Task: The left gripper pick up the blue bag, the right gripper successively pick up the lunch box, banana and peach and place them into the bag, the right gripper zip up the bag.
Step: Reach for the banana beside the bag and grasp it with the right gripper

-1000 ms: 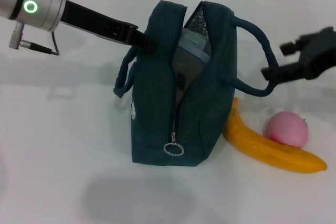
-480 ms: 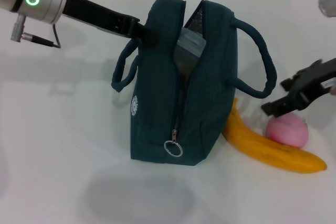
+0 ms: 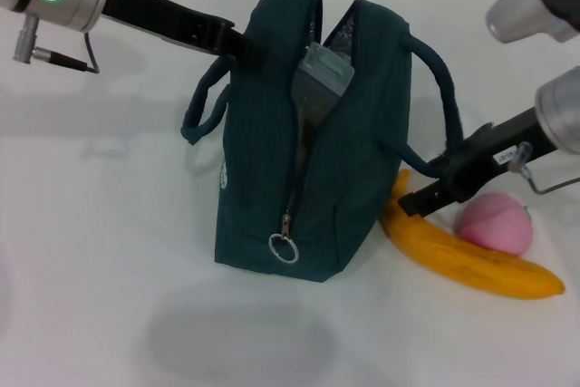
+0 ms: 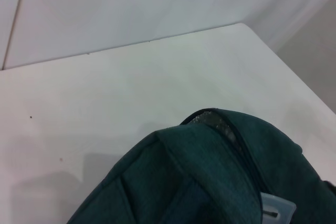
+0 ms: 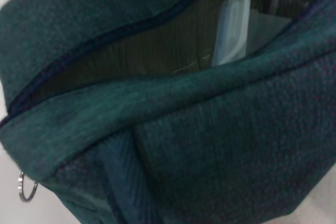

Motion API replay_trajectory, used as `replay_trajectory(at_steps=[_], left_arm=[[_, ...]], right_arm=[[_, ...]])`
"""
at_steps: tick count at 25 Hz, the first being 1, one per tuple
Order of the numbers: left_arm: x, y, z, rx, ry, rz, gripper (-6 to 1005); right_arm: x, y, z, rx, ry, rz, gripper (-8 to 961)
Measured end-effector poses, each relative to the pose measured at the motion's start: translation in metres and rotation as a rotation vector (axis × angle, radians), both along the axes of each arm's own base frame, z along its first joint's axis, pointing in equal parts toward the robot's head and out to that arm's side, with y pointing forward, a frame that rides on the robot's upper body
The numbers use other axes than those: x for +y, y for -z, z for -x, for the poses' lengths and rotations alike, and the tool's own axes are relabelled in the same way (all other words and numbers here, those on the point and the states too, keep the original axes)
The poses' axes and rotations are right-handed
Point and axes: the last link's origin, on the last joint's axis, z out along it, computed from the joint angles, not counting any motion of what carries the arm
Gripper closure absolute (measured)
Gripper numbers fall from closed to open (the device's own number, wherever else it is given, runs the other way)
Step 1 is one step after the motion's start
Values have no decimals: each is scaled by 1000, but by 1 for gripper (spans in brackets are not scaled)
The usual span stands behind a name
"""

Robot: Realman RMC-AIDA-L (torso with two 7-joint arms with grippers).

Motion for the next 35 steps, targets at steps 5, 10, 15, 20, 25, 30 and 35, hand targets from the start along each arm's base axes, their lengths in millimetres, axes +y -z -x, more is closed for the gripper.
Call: replay_trajectory(at_steps=[5,10,15,20,25,30,35], left_arm=[[1,-1,0,22,3,-2,944],[3,-1,0,26,4,-5,943],[5,-4,0,29,3,-16,943],[5,-4,0,30,1,-17,943],[5,-5,0,29,-3,-17,943],[5,-5,1,27,-4,-19,943],[4,-5,2,25,-8,-18,943]], right_arm=[[6,11,-1,-15,37,40,188],[8,13,2,-18,47,47,188],[7,21,-1,-36,81,92,188],[6,24,-1,-46,99,113,189],[3,27,-3,-75,109,133,189],[2,29,-5,-94,111,142,189],[2,29,-6,-96,114,144,189]])
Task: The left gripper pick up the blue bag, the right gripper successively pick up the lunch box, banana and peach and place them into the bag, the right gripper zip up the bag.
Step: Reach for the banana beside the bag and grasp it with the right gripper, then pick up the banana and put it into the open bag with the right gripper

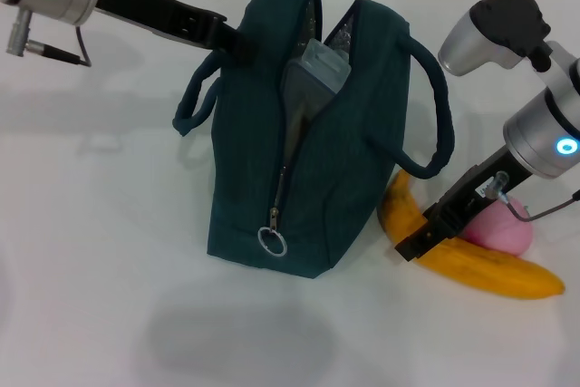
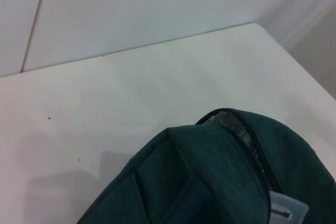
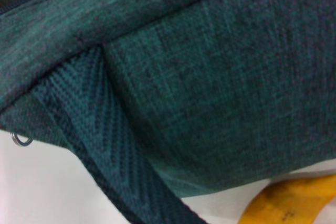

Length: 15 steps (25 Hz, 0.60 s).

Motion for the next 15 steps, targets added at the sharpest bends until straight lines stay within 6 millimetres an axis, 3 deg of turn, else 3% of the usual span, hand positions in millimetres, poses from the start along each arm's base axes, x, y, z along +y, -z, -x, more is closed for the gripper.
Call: replay_trajectory(at_steps=[10,15], left_arm=[[-1,0,2,-2,-6,0,942],[-2,0,4,-1,-7,0,942]], right_arm=[[-3,4,0,-23,-2,17,190],[-2,3,-2,-61,3,13,308]])
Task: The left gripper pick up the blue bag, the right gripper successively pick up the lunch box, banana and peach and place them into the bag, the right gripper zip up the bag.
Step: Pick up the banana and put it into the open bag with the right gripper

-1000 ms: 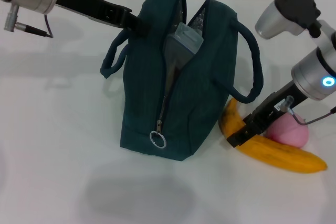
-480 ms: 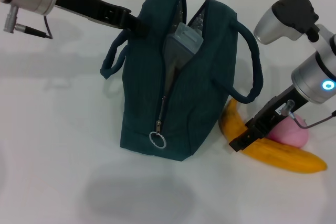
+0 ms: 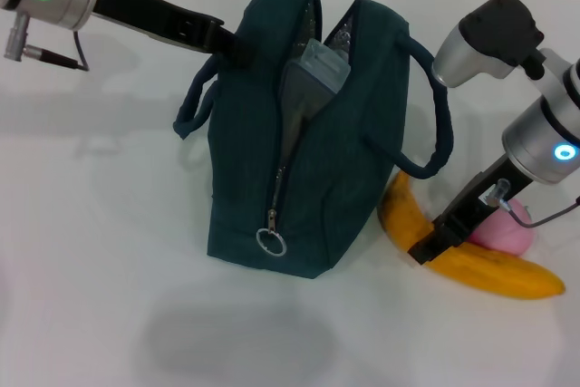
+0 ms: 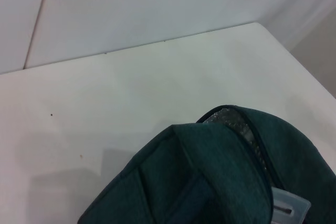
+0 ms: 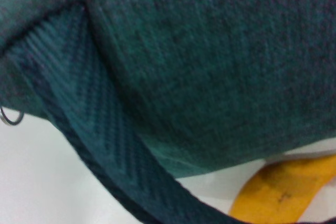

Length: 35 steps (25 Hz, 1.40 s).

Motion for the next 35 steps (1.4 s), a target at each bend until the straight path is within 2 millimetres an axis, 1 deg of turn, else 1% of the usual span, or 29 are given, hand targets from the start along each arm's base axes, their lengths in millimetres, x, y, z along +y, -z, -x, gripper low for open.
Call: replay_trajectory(at_steps=[5,9,14,16,21,24,27,30,32,33,34,35], left_arm=[[-1,0,0,-7,0,-2,942],[-3,-2,6,-6,-14,-3,942],[-3,-1,4,-9,-11,-2,942],[-2,0,3,-10,-9,-1,942],[-3,1,1,-13,-4,4,941],[-3,2,-1,-13,0,8,941],[-3,2,-1,-15,0,10,941],[-3,2,-3,-21,-7,15,941],[-3,2,-5,-27,-11,19,941],[-3,2,-7,-34,-9,22,941],[-3,2,-8,-40,-6,24,941],[-3,2,-10,-46,-3,27,941]], right_arm=[[1,-2,1,3,1,-6,425],[2,-11,1,45,3,-41,519],[5,-30,-15,124,72,-109,515],[5,-42,-27,188,123,-138,513],[-2,-74,-64,426,269,-217,509],[-7,-106,-92,597,354,-322,506],[-13,-135,-109,749,371,-435,504],[-20,-157,-115,886,324,-534,501],[-26,-167,-111,1017,251,-588,499],[-26,-167,-111,1017,251,-588,499],[-29,-169,-106,1096,210,-597,498],[-34,-168,-93,1276,123,-600,497]])
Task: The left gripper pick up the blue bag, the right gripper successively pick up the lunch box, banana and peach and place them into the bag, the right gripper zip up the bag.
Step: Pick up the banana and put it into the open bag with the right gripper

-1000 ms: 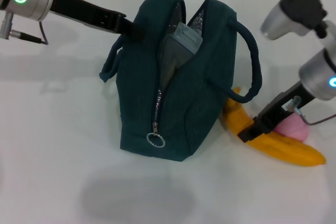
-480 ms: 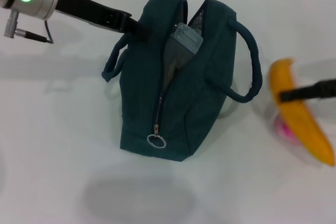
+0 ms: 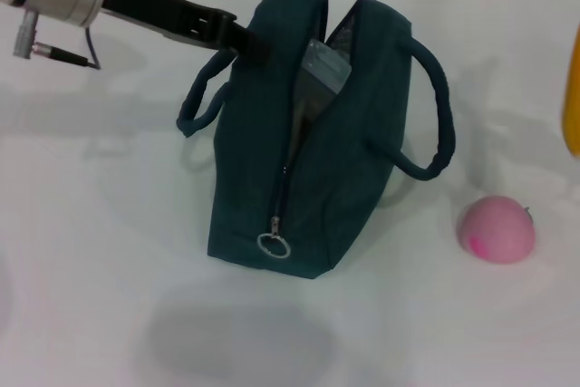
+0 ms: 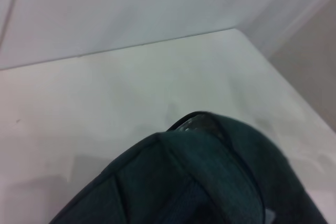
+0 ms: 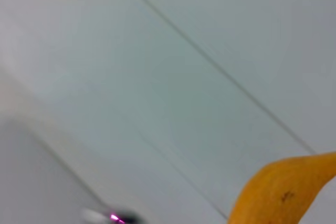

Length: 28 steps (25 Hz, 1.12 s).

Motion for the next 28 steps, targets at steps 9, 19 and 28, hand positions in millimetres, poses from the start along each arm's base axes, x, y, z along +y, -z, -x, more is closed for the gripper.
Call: replay_trajectory(at_steps=[9,19,28], left_arm=[[3,1,-21,-19,28,24,941],[4,1,-26,-20,41,20,940],[3,2,-26,-19,42,21,940]], right_arm=[[-4,49,59,300,-302,-84,489],[-1,96,82,291,-370,-169,481],[5,126,81,139,-340,-240,473]])
